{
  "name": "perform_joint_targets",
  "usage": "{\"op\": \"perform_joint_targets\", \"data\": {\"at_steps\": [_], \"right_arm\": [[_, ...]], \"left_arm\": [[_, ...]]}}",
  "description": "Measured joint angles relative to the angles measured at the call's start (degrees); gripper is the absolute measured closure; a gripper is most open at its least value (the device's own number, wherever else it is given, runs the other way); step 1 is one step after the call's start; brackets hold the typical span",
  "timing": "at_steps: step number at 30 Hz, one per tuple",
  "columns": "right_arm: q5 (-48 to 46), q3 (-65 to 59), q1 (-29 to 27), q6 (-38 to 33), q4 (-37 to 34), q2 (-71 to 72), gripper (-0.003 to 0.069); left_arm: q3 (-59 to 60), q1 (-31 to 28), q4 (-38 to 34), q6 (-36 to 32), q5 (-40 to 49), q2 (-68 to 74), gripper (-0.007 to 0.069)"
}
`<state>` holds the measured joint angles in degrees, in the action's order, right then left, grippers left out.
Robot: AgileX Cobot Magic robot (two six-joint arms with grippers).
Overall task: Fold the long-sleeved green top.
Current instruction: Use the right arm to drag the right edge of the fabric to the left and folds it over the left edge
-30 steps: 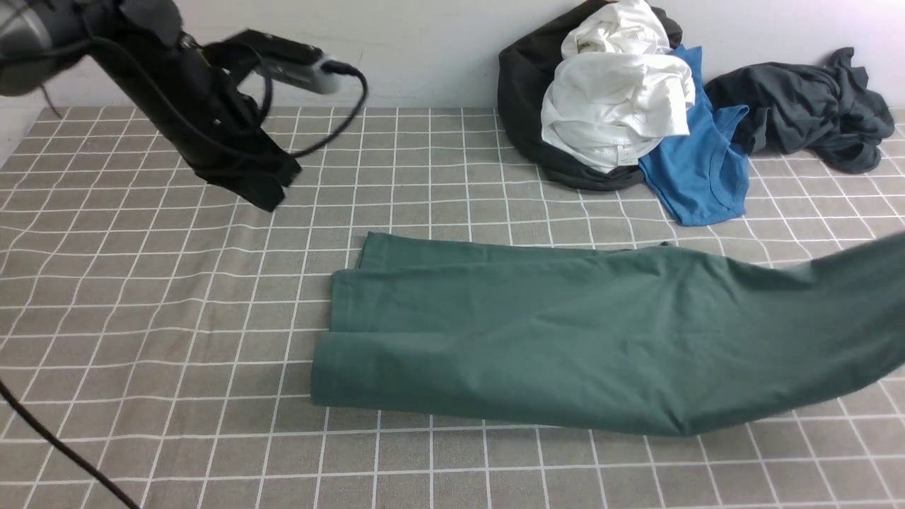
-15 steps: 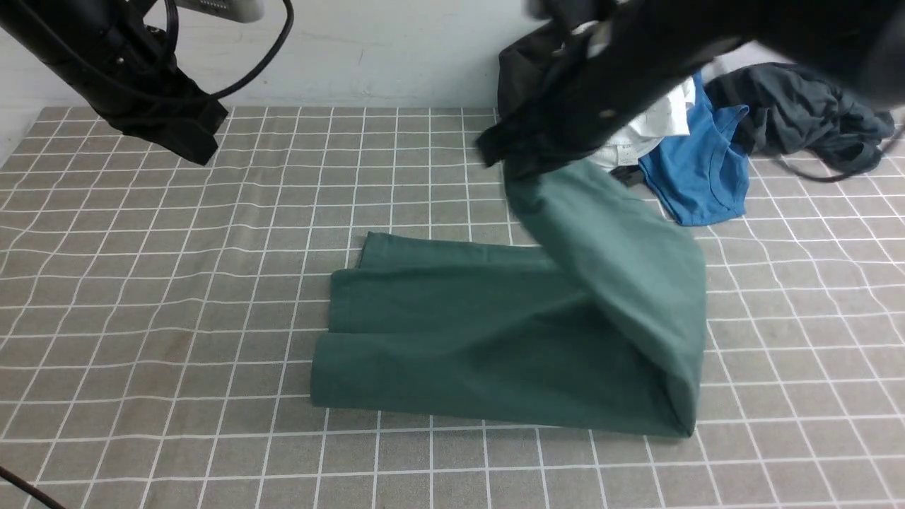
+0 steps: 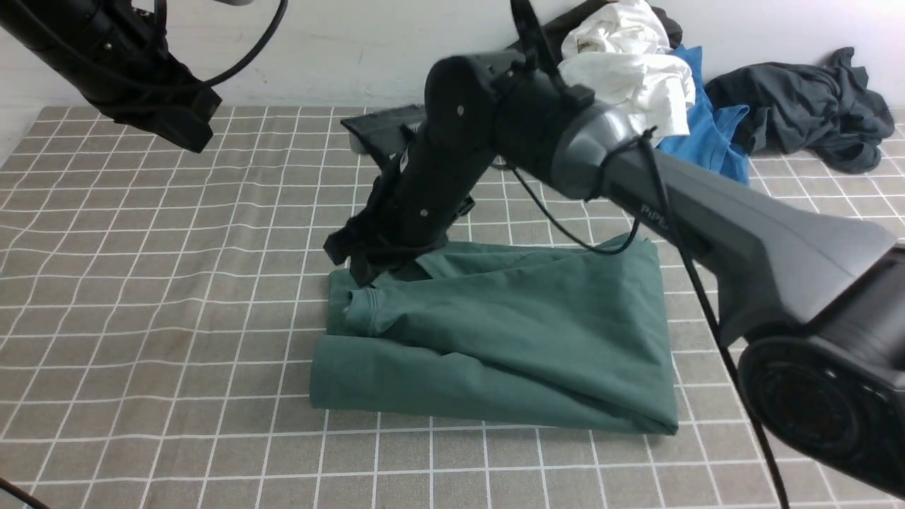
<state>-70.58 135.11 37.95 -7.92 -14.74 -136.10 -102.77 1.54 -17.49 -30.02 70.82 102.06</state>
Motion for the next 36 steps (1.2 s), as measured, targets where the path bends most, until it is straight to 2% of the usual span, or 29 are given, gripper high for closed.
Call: {"op": "perform_joint_targets", "data": {"at_steps": [3,5,8,12,13,14,17,19,23,29,36], "right_arm": [[-0.31,1.47,-1.5,-1.54,4.87,2.67,0.0211],[-0.5,0.02,-2.71,-1.61,7.79,4.88,0.0192],[-0.55,-6.64,-5.45,-1.56,11.85,9.85,0.0202],[-0.55,-23.46,-10.5,-1.44,14.24,19.0,0.0289],[-0.55,-24.32,-10.76,-1.44,14.32,19.44,0.0295],[-0.55,-32.05,-13.1,-1.44,14.3,23.43,0.0349],[-0.55,-40.28,-15.61,-1.44,14.3,27.84,0.0417],[0.19,-49.94,-18.49,-0.54,14.3,33.55,0.0491],[5.31,-59.95,-21.28,1.43,14.3,41.45,0.056],[9.43,-64.63,-22.19,3.35,14.25,53.01,0.0611],[10.03,-64.74,-22.19,3.52,14.25,68.08,0.0615]], "left_arm": [[0.0,3.08,0.0,0.0,0.0,0.12,0.0631],[0.0,5.25,0.0,0.0,0.0,0.49,0.0631],[0.59,8.87,0.05,0.0,-0.53,1.93,0.0631],[4.46,14.26,0.0,0.0,-4.18,6.3,0.0631],[4.71,14.47,0.0,0.0,-4.7,6.81,0.0631],[6.91,16.27,0.0,0.13,-6.76,9.1,0.0631],[10.09,18.0,0.06,1.15,-9.03,12.46,0.0631],[13.79,19.42,1.3,3.12,-9.98,16.08,0.0631],[17.25,19.97,3.68,5.22,-12.17,18.15,0.0631],[18.32,19.97,4.49,5.76,-12.69,11.96,0.0631],[20.38,19.97,4.49,7.32,-11.8,-9.12,0.0631]]}}
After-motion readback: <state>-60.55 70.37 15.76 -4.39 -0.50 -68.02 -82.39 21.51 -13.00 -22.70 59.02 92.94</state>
